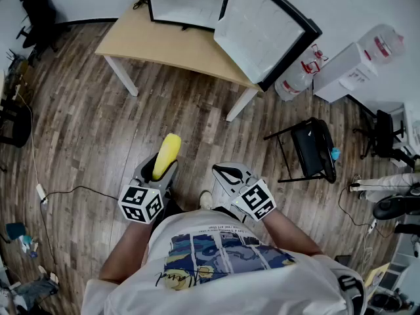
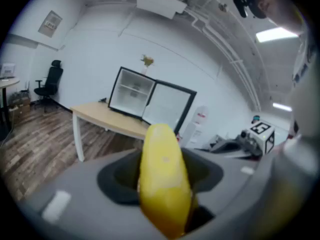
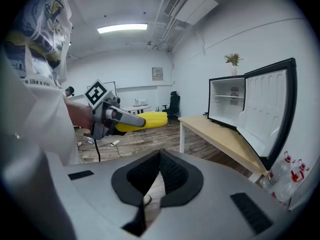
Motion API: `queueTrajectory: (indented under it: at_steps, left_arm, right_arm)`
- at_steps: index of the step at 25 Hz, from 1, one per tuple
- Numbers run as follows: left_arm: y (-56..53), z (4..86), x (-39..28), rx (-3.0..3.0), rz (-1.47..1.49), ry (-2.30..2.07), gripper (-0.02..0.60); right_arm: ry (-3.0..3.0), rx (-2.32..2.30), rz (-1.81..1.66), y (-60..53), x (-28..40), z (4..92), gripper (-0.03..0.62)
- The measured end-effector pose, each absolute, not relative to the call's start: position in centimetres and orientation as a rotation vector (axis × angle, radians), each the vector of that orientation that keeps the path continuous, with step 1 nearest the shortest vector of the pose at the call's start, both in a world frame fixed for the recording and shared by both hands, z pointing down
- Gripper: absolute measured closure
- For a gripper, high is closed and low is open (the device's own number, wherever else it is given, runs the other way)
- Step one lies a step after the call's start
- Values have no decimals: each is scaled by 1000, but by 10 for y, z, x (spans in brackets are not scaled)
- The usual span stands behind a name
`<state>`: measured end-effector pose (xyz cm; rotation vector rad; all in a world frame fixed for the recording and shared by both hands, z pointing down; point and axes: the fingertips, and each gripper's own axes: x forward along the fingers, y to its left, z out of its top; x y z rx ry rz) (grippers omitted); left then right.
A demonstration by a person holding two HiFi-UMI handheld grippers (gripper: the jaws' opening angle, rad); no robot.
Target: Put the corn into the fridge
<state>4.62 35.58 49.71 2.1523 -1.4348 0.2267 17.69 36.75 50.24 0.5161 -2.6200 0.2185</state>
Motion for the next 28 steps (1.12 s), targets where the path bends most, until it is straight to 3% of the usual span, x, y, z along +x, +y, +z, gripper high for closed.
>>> queueTrajectory:
  at_steps: [6,17,20,28]
  left_arm:
    - [357,499,85,2145,241,-1451,333]
    - [259,483,47,2209,161,-1465,333]
    - [219,471,24,2236,120,-1457,333]
    - [146,457,-50,2287,125,-1419,333]
  right_arm:
    - [-2633,542,234,350,216,509,583]
    - [-2637,633,217,269,191,494,578]
    - [-2622,667,204,236,170,483,487]
    - [-2608,737,170,160,97,460,551]
